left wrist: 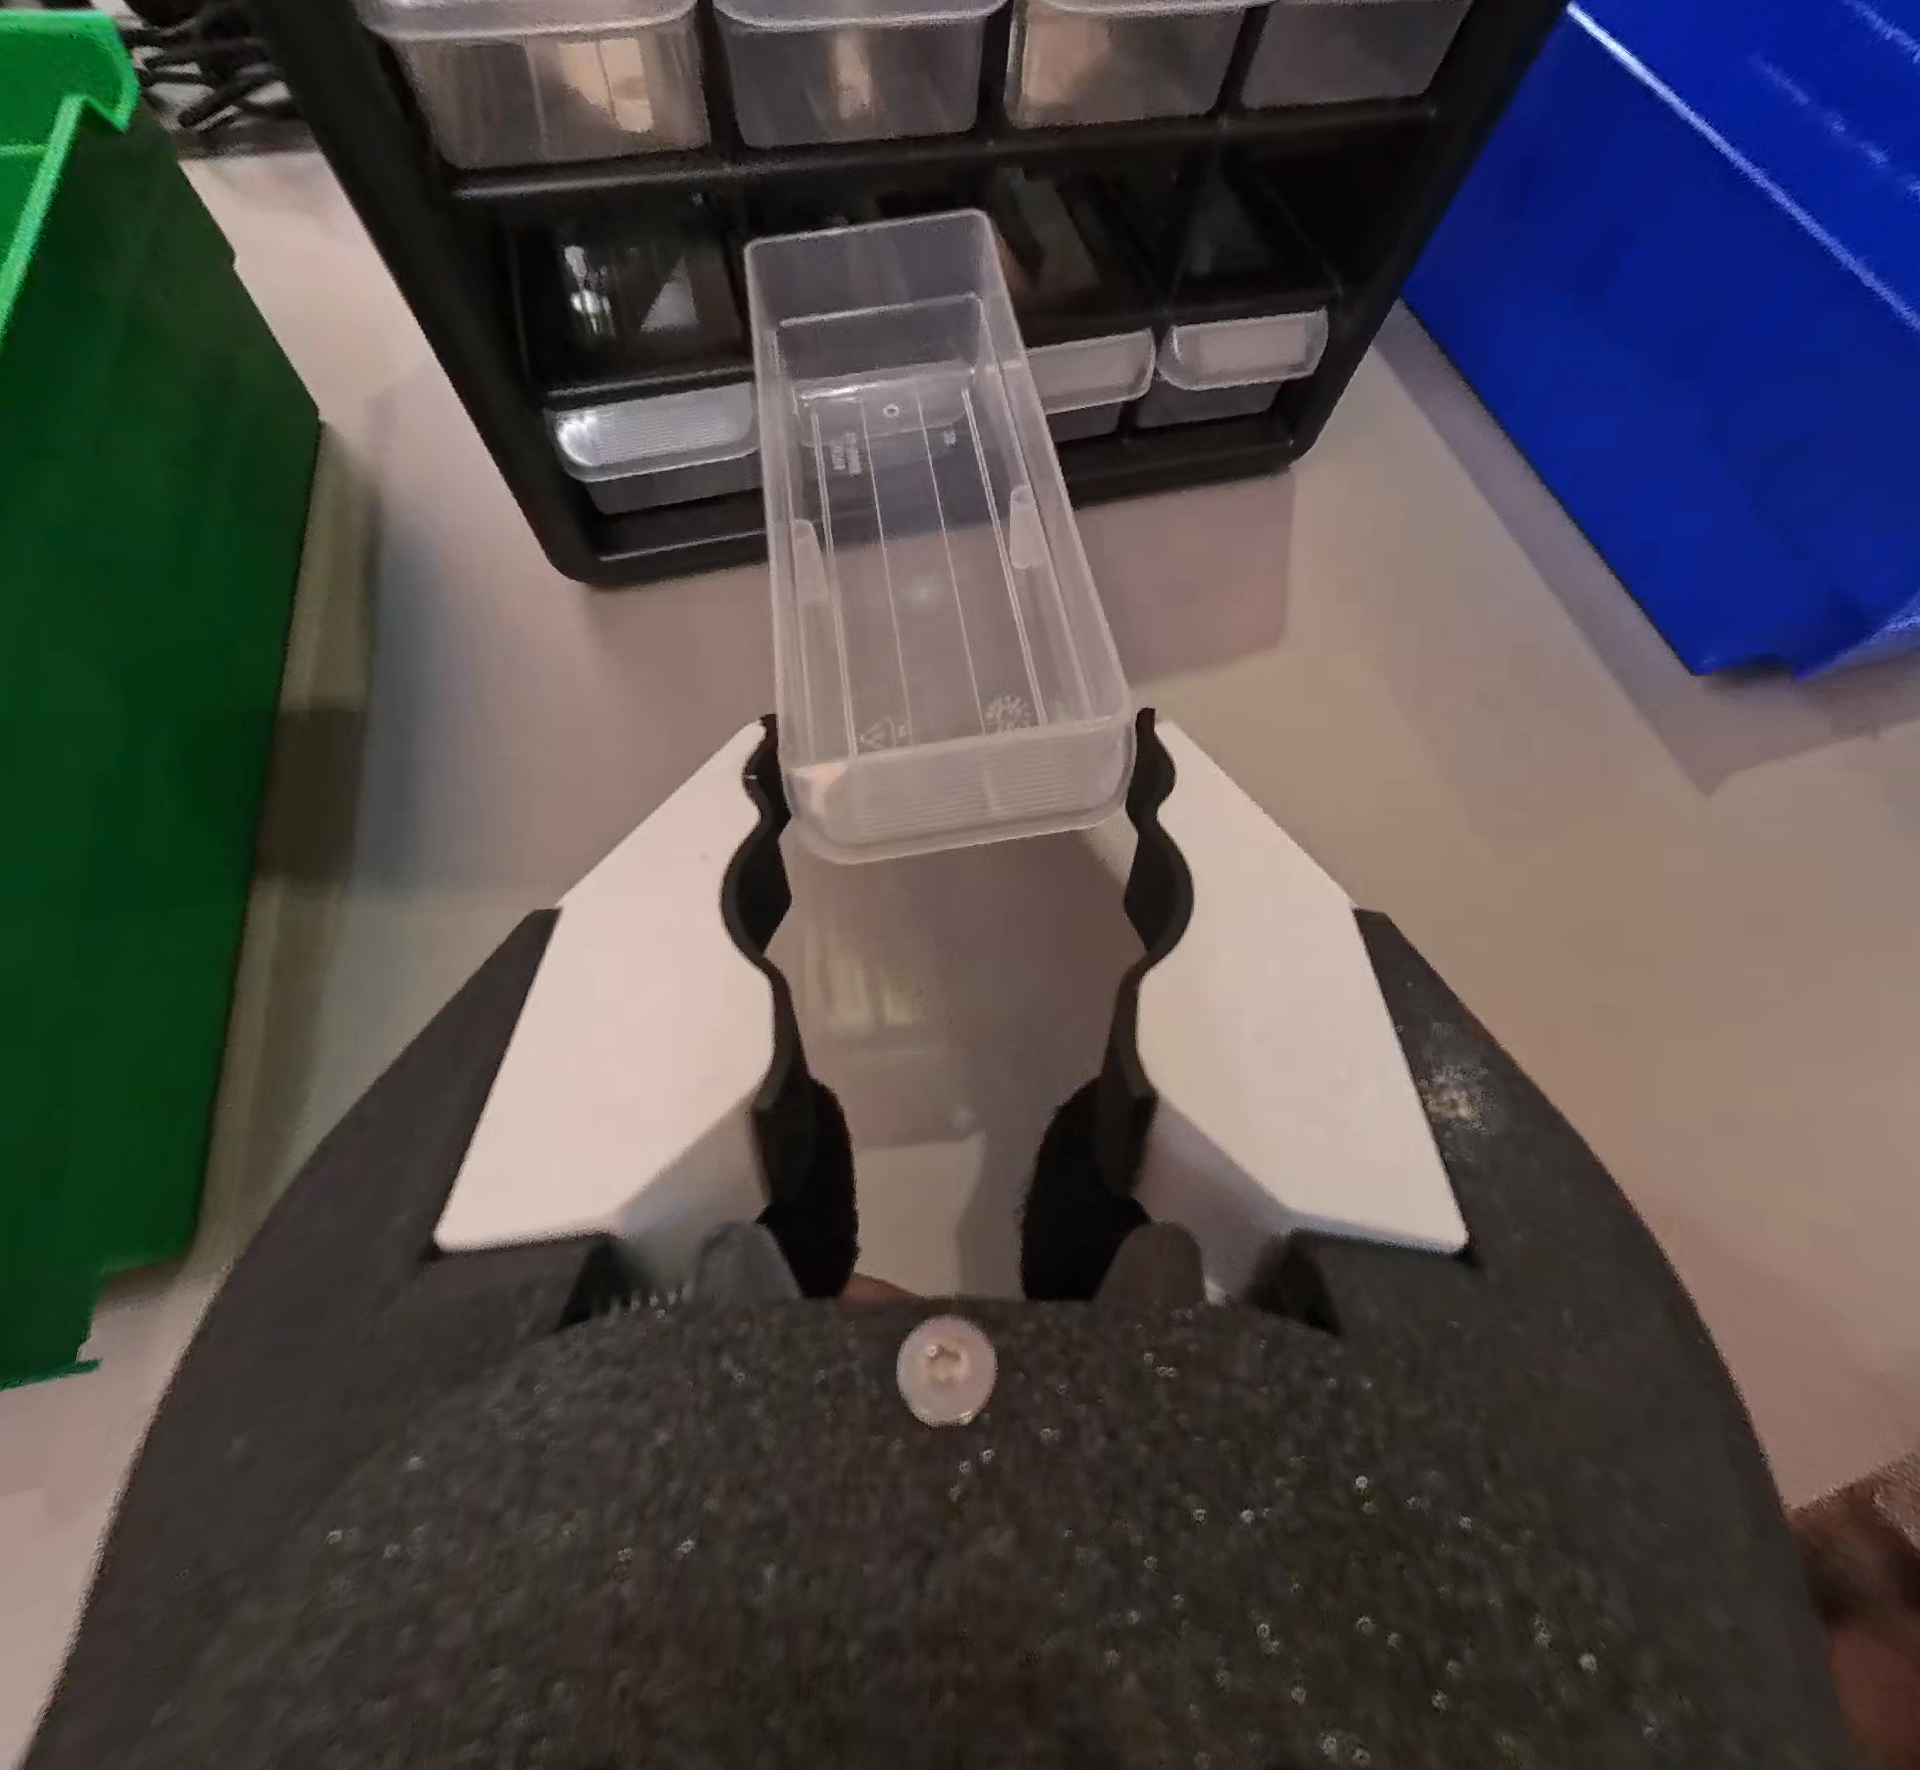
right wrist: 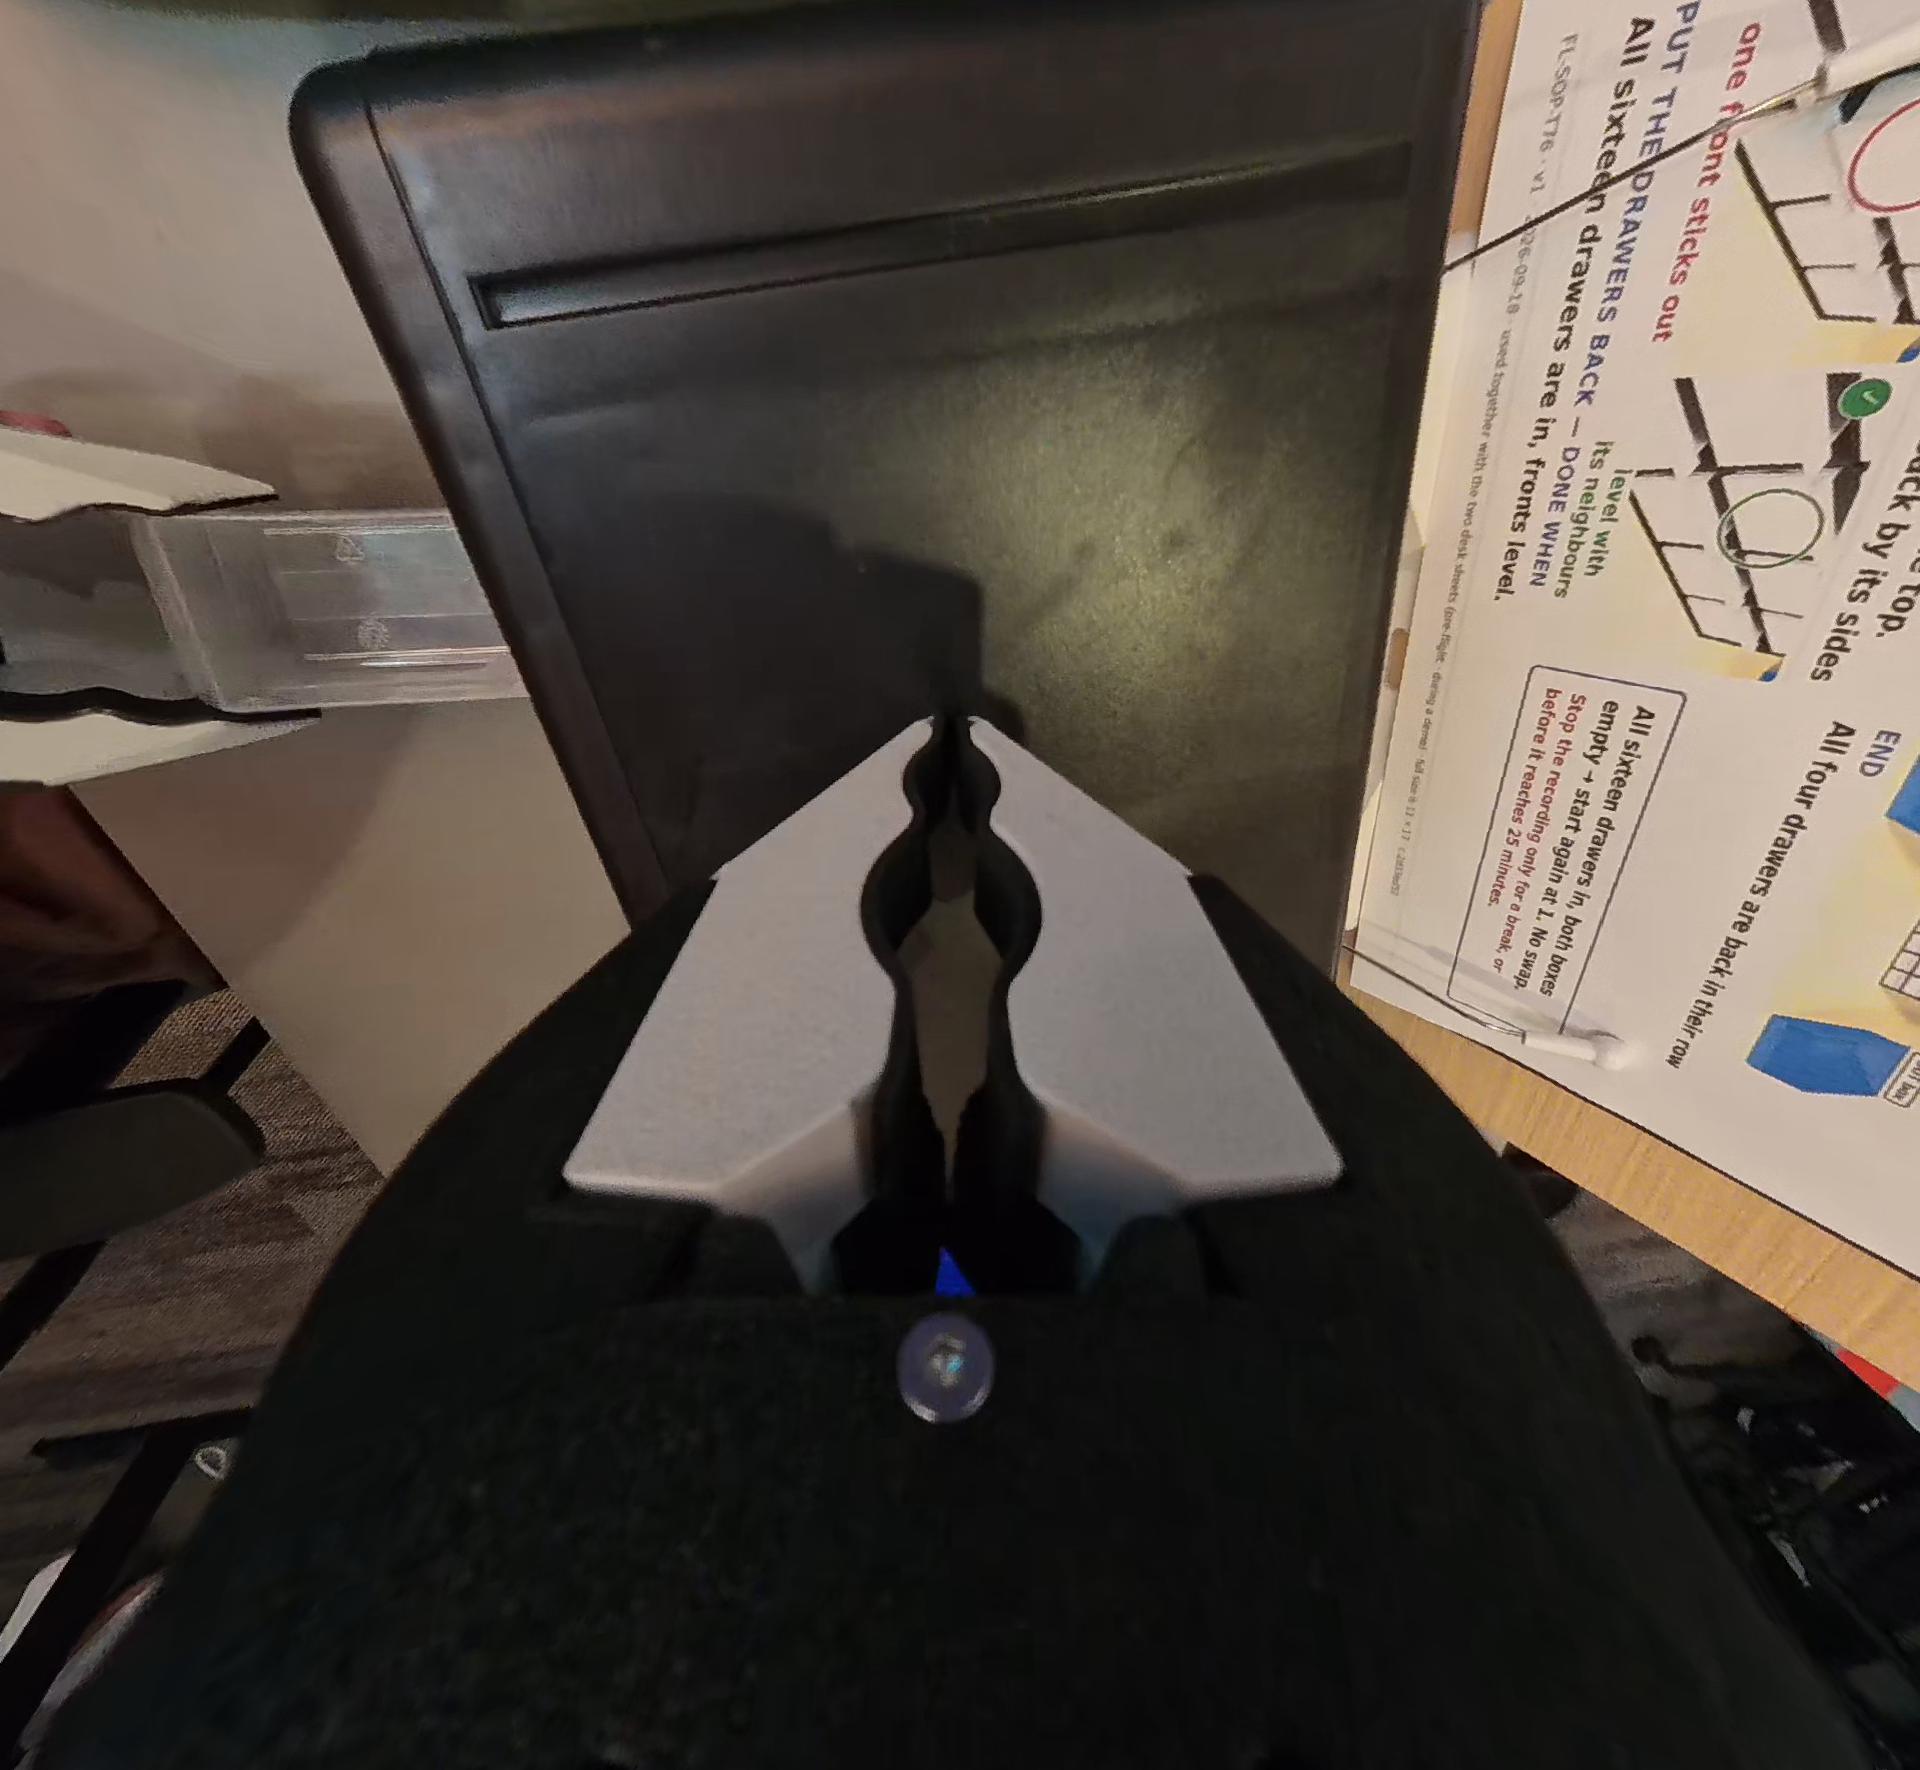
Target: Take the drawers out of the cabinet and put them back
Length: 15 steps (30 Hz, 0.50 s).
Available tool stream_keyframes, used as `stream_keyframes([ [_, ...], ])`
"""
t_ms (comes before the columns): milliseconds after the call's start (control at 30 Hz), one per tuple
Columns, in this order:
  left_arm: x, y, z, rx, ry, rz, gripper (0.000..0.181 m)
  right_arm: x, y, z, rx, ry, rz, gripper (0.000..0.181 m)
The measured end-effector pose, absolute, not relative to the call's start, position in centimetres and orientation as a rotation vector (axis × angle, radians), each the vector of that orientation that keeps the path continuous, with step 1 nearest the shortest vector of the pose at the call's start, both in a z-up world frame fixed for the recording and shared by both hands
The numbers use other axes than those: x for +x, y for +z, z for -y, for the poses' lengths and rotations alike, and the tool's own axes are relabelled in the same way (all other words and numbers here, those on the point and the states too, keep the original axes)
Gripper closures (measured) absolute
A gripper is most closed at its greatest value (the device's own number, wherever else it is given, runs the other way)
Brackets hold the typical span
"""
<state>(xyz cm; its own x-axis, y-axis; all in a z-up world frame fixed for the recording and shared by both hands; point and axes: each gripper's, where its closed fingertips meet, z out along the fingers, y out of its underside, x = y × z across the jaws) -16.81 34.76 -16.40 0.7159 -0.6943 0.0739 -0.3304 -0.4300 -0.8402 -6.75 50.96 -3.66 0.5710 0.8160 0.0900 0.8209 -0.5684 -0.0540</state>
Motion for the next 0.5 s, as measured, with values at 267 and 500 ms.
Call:
stream_keyframes([
  [267, -16.4, -15.9, -35.3, -2.071, -0.484, -0.806, 0.117, -6.7, -3.7, -51.1, -2.716, -0.094, 1.383, 0.181],
  [500, -15.8, -15.3, -35.8, -2.055, -0.443, -0.798, 0.117, -6.7, -3.7, -51.1, -2.724, -0.124, 1.387, 0.181],
])
